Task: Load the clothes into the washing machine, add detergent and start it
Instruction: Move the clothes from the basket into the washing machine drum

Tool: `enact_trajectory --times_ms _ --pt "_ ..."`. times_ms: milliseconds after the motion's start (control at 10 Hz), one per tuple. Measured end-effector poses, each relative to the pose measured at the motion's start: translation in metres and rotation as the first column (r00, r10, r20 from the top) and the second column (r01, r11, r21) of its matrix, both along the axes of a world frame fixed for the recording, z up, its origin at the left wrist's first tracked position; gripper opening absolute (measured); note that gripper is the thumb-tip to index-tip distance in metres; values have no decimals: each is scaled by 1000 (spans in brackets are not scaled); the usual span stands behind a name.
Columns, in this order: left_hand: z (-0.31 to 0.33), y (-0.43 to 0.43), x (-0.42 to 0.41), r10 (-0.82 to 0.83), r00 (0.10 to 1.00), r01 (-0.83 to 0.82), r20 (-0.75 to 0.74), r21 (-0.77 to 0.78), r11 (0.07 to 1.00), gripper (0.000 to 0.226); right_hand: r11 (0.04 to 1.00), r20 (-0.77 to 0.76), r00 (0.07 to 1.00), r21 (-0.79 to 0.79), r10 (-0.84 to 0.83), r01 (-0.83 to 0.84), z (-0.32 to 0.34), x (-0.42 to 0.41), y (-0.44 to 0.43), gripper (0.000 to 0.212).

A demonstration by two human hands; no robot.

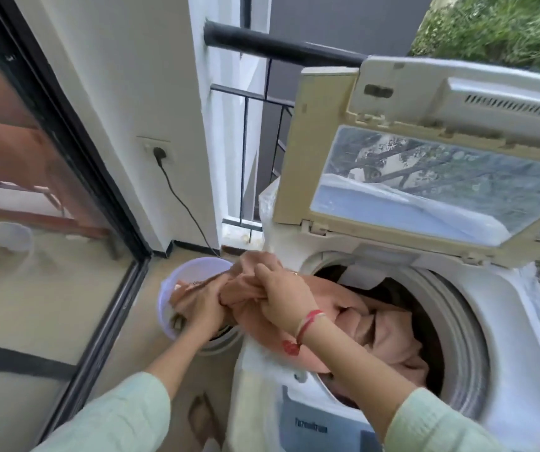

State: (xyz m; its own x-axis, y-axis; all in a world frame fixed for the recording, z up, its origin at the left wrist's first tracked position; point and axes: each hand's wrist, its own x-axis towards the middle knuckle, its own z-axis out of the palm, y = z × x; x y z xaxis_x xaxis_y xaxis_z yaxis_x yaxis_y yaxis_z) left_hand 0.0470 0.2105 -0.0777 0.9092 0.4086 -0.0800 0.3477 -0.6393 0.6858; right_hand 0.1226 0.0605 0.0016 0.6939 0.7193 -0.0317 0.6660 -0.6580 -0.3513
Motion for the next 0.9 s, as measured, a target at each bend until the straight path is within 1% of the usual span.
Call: enact_trajectory --times_ms 100,200,300,400,500,600,700,800,900 --pt "55 -23 4 -138 972 96 189 216 972 61 954 -59 997 294 -44 59 42 3 -74 36" --pt "106 -62 8 -241 899 104 366 357 928 65 896 10 994 433 -111 96 89 9 -135 33" --pt "177 -152 36 -328 828 122 455 424 897 61 804 154 950 579 -270 135 151 22 -225 21" --pt "191 -209 57 -391 849 217 356 440 872 57 748 175 887 620 -427 237 154 34 -270 10" --pt "160 -247 77 -536 839 536 -92 305 787 65 739 48 848 517 -529 432 103 37 -293 16" --pt "137 -224 64 -514 846 532 -142 178 828 69 810 -190 805 74 -561 582 49 33 -288 20" --pt "109 -126 31 -267 963 263 23 108 959 80 915 -248 883 -173 -399 365 5 47 -255 32" --pt "84 -46 10 -197 975 210 -104 129 969 97 969 -226 942 -50 -247 242 4 58 -215 66" --pt "29 23 -3 -169 827 321 -536 203 925 128 993 -277 955 26 -107 118 14 55 -112 113"
